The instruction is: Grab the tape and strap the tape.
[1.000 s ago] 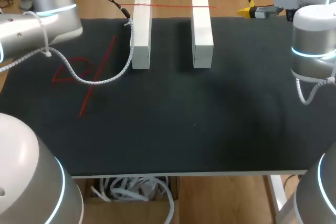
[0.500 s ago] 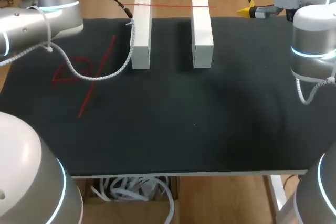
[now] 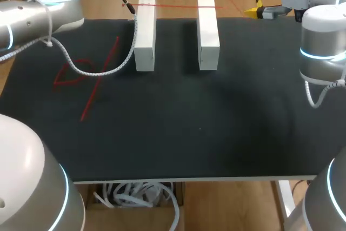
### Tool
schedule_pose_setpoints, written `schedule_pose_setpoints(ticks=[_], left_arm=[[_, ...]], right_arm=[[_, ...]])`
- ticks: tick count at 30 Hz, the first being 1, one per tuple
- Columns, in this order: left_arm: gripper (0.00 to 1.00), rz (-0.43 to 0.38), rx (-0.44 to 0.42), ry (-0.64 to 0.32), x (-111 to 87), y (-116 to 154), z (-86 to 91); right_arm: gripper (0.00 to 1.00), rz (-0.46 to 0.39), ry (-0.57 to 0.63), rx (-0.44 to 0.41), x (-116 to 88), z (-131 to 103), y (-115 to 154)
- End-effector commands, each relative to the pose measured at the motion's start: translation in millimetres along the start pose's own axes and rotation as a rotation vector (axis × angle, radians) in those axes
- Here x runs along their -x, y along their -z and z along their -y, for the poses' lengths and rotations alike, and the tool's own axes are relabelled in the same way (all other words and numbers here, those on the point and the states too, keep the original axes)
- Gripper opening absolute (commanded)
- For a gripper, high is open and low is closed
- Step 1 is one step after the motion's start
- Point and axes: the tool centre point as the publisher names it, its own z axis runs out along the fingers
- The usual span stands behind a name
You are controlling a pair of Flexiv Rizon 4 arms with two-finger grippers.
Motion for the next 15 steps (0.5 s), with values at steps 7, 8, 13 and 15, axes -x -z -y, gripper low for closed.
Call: schedule_pose_setpoints(ticks=[7, 8, 13, 15], left_arm=[[0.0, -0.011, -0.028, -0.005, 3.2, 7.2, -0.6], [0.0, -0.014, -0.03, -0.003, 2.9, 7.4, -0.3], [0.0, -0.011, -0.049, -0.01, 2.7, 7.4, -1.2], [0.0, -0.014, -0.056, -0.022, 2.9, 8.0, -1.4]], right_arm=[[1.0, -0.001, 0.0, 0.001, 0.5, 0.2, -0.1], [1.0, -0.001, 0.0, 0.001, 0.5, 0.2, -0.1], [1.0, -0.001, 0.0, 0.001, 0.5, 0.2, -0.1], [1.0, -0.001, 0.0, 0.001, 0.5, 0.2, -0.1]])
